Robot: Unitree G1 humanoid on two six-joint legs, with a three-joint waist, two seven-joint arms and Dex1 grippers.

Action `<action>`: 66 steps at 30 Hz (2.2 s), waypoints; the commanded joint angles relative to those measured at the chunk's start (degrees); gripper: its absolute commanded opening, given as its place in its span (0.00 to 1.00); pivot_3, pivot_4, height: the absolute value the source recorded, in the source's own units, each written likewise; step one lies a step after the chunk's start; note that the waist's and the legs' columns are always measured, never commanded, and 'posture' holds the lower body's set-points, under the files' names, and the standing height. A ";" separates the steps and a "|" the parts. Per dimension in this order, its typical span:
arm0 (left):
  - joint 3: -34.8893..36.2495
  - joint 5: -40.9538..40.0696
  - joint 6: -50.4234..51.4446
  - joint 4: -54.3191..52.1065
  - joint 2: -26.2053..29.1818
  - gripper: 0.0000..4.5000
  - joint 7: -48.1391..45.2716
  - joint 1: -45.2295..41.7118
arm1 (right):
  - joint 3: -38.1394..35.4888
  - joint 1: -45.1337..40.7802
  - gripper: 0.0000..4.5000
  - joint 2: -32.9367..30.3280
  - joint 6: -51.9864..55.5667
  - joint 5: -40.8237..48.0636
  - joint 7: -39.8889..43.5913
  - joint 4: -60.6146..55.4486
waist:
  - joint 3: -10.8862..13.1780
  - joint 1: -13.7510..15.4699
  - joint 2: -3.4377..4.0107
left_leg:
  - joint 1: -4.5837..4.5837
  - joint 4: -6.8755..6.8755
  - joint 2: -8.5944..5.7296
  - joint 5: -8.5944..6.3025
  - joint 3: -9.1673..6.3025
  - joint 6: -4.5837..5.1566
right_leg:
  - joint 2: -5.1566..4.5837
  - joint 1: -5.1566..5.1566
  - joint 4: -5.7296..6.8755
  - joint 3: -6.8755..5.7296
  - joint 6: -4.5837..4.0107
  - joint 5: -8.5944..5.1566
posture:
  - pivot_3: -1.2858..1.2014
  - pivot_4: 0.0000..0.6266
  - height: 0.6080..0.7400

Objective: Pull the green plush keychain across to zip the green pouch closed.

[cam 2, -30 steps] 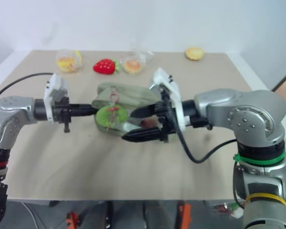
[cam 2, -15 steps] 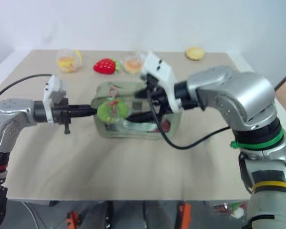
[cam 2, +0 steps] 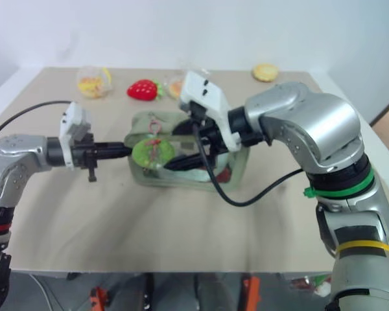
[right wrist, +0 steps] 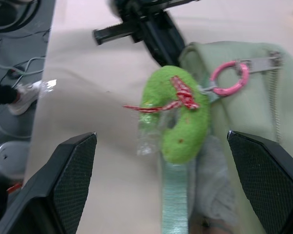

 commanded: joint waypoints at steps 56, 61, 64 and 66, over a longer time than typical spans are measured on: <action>0.62 -1.52 -1.96 -2.88 -0.74 0.00 2.40 2.36 | -3.00 -14.47 0.02 -7.08 -25.44 -16.47 27.08 19.04 | 0.05 0.04 0.08 | 0.01 -0.08 0.01 -0.01 -0.03 -0.01 | -0.01 -0.02 0.00 -0.11 -0.10 -0.08 | 0.52 0.24 1.00; 0.37 -1.47 -1.95 -2.57 -0.67 0.00 2.13 2.09 | -1.92 -10.94 0.02 -12.06 -43.31 -24.36 31.47 20.78 | 0.06 0.06 0.09 | -0.01 -0.08 -0.02 -0.03 -0.03 -0.04 | -0.04 -0.01 -0.01 -0.11 0.06 -0.07 | 0.52 0.24 1.00; 0.27 -1.50 -1.93 -2.57 -0.72 0.00 2.01 2.12 | -1.02 -10.58 0.02 -14.14 -52.24 -28.63 32.29 23.69 | 0.10 0.06 0.16 | 0.00 -0.08 -0.03 -0.03 0.00 -0.04 | -0.05 -0.02 0.00 -0.08 0.07 -0.07 | 0.52 0.24 1.00; 0.20 -1.47 -1.95 -2.50 -0.76 0.00 1.94 2.12 | -0.93 -11.45 0.02 -14.37 -55.63 -30.68 32.26 26.13 | 0.10 0.06 0.16 | 0.02 -0.08 -0.03 -0.03 0.00 -0.04 | -0.04 -0.02 0.00 -0.08 0.04 -0.08 | 0.52 0.24 1.00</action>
